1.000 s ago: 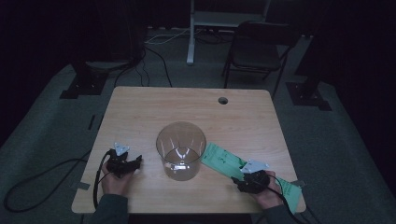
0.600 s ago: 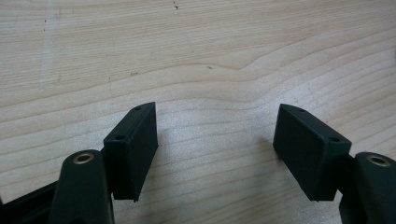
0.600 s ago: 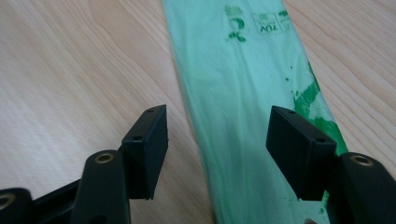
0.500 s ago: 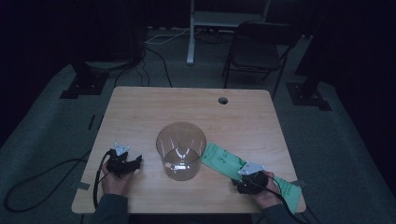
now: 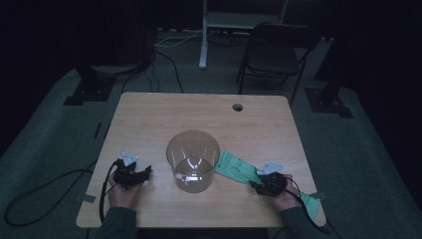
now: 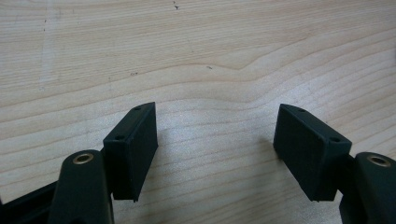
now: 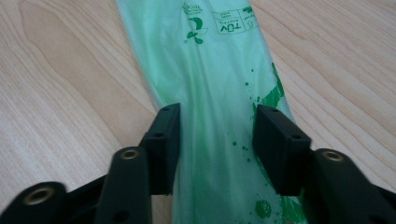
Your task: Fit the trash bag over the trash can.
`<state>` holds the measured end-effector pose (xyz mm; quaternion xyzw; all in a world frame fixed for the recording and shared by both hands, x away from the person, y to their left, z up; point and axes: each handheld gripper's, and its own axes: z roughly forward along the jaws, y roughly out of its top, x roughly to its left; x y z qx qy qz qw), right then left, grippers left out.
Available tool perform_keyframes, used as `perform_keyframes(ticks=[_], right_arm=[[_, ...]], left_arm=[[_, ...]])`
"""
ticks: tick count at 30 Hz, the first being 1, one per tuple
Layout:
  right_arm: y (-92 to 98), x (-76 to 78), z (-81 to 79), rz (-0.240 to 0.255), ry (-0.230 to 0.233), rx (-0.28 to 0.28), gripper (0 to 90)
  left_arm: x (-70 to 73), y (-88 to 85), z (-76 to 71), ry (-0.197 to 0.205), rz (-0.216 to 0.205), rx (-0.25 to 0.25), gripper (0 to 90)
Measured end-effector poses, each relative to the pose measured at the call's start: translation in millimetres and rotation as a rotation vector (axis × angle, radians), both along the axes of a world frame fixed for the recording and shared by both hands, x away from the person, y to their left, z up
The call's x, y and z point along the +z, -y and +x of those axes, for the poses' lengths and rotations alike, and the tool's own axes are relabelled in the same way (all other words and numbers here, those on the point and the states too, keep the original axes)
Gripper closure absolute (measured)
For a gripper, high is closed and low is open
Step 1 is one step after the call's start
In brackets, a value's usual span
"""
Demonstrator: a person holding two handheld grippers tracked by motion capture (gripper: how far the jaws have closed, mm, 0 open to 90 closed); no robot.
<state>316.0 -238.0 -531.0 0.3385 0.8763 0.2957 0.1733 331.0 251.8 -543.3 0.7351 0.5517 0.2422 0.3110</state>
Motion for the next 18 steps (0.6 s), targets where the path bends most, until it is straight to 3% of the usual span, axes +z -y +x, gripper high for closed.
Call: perform_keyframes(ticks=[2,3,6,8,9,13,18], right_arm=[[2.0,0.0,3.4,0.018,-0.021,0.004,58.3],[3.9,-0.2,6.2,0.044,-0.045,0.011,66.8],[5.3,-0.3,8.2,0.063,-0.062,0.016,77.5],[6.5,-0.1,9.2,0.065,-0.066,0.008,77.5],[9.2,0.0,12.1,0.075,-0.077,-0.002,87.3],[9.2,4.8,13.3,0.062,-0.068,-0.015,89.1],[9.3,26.4,12.2,0.106,-0.02,-0.003,89.3]], left_arm=[[0.0,0.0,0.0,0.0,0.0,-0.001,30.5],[0.0,0.2,0.0,0.001,0.0,-0.001,30.7],[0.2,2.6,-0.5,0.002,0.001,-0.02,32.7],[0.2,2.6,-0.5,0.002,0.001,-0.02,33.4],[0.1,8.4,-0.9,0.005,-0.001,-0.041,34.6],[0.3,19.1,-0.7,0.007,-0.003,-0.085,37.6],[0.5,28.9,-0.3,0.004,0.001,-0.13,37.7]])
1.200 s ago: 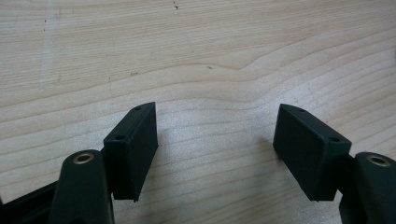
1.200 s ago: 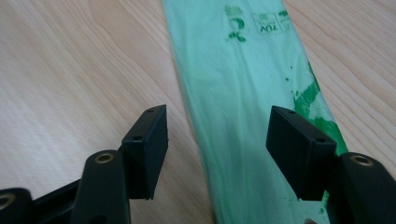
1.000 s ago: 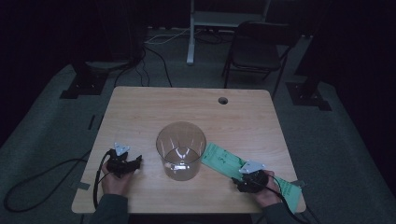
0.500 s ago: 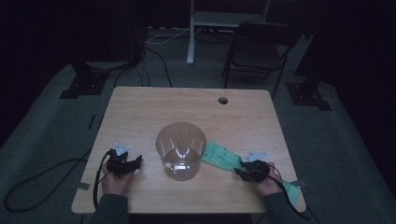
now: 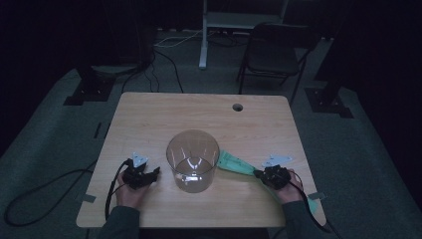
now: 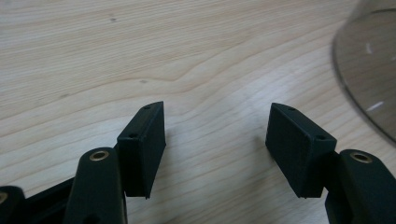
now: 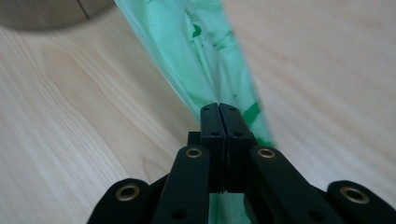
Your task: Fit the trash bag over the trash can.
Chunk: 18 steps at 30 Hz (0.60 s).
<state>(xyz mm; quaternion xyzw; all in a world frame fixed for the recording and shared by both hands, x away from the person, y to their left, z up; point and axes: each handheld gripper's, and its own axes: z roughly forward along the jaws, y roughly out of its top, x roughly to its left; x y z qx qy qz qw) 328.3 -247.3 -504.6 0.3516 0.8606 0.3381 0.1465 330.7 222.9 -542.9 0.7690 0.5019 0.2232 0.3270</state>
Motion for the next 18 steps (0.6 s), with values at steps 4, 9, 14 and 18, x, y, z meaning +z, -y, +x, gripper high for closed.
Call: perform_keyframes(ticks=[4,9,14,18], right_arm=[[-1.0,18.6,0.4,0.031,0.033,0.005,89.2],[-4.3,51.6,3.1,0.069,0.1,0.036,89.3],[-5.7,82.1,8.5,0.131,0.154,0.06,89.3],[-8.5,99.9,10.2,0.154,0.182,0.08,89.2]], left_arm=[[-0.2,3.1,0.3,0.001,-0.002,-0.016,37.9],[-0.2,7.2,0.4,0.002,0.0,-0.035,37.9],[-0.4,14.1,0.0,0.003,-0.003,-0.066,37.8],[-0.4,17.8,-0.3,0.003,-0.002,-0.088,37.8]])
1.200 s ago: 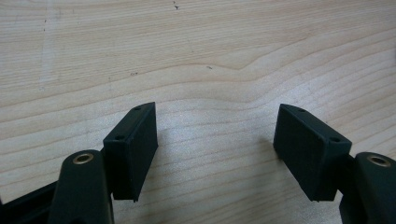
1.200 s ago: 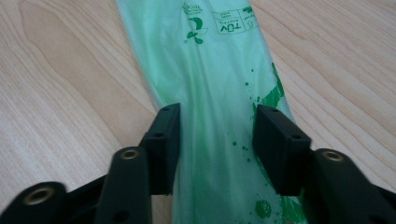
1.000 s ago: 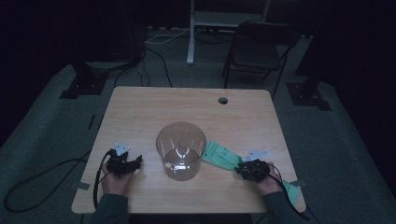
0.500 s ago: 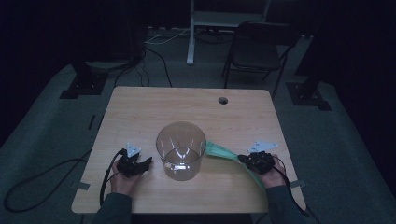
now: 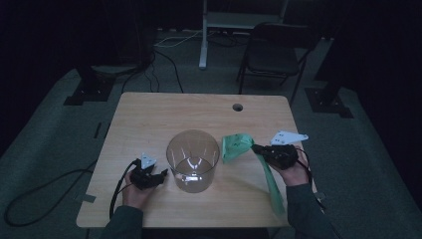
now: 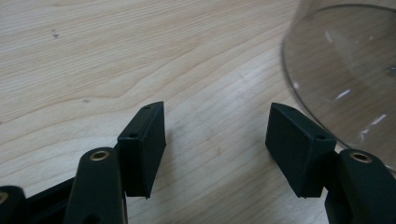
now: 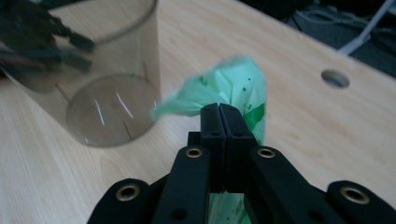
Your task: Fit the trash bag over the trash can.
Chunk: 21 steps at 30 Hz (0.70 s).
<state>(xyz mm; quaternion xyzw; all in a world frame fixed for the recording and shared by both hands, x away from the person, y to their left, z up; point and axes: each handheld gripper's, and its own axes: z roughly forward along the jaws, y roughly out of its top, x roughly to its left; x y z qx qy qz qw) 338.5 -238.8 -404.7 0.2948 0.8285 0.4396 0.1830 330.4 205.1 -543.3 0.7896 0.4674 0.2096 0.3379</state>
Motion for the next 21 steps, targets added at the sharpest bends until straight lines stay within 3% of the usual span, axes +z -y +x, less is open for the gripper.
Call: perform_keyframes(ticks=[16,21], right_arm=[[-8.4,52.4,1.1,0.07,0.096,0.064,89.2],[-15.4,67.2,0.7,0.09,0.124,0.089,89.2]], left_arm=[[-0.1,14.3,-2.0,0.007,0.011,-0.073,37.8],[0.1,14.8,-2.1,0.009,0.015,-0.073,38.2]])
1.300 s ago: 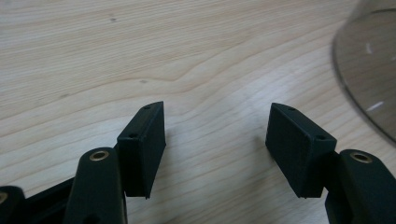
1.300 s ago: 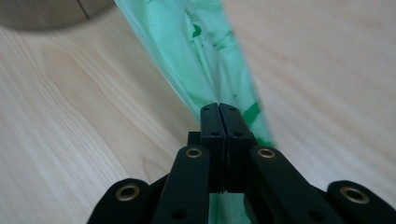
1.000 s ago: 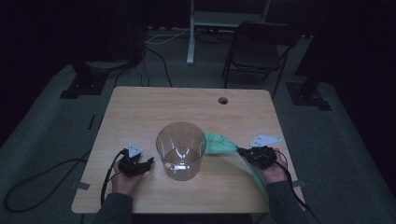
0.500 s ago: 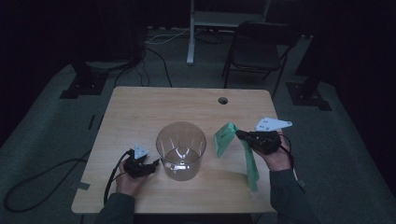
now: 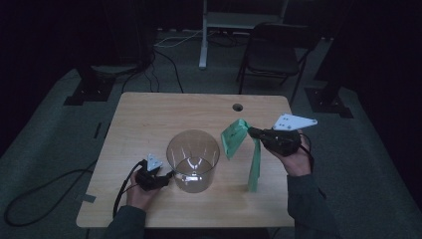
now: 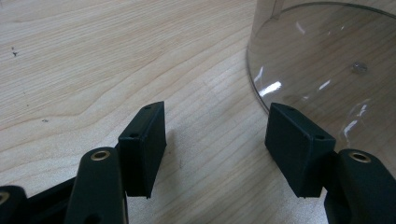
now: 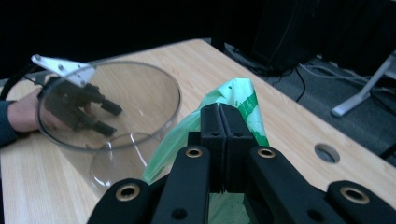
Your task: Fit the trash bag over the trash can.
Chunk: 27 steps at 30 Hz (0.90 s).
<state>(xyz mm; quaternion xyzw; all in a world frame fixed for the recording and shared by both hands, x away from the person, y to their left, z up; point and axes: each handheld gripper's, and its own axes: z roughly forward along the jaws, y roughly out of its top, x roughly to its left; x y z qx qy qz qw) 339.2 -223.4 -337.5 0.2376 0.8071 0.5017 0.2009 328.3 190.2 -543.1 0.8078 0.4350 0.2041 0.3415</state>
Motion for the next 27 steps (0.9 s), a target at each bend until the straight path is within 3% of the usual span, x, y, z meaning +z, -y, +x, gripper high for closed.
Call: perform_keyframes(ticks=[18,27], right_arm=[[-36.2,30.3,-4.5,0.018,0.064,0.109,89.2],[-55.8,20.0,0.5,-0.018,0.049,0.144,89.1]], left_arm=[[1.5,6.6,-1.5,-0.001,0.012,-0.024,43.1],[1.2,20.3,-5.5,0.003,0.012,-0.101,43.3]])
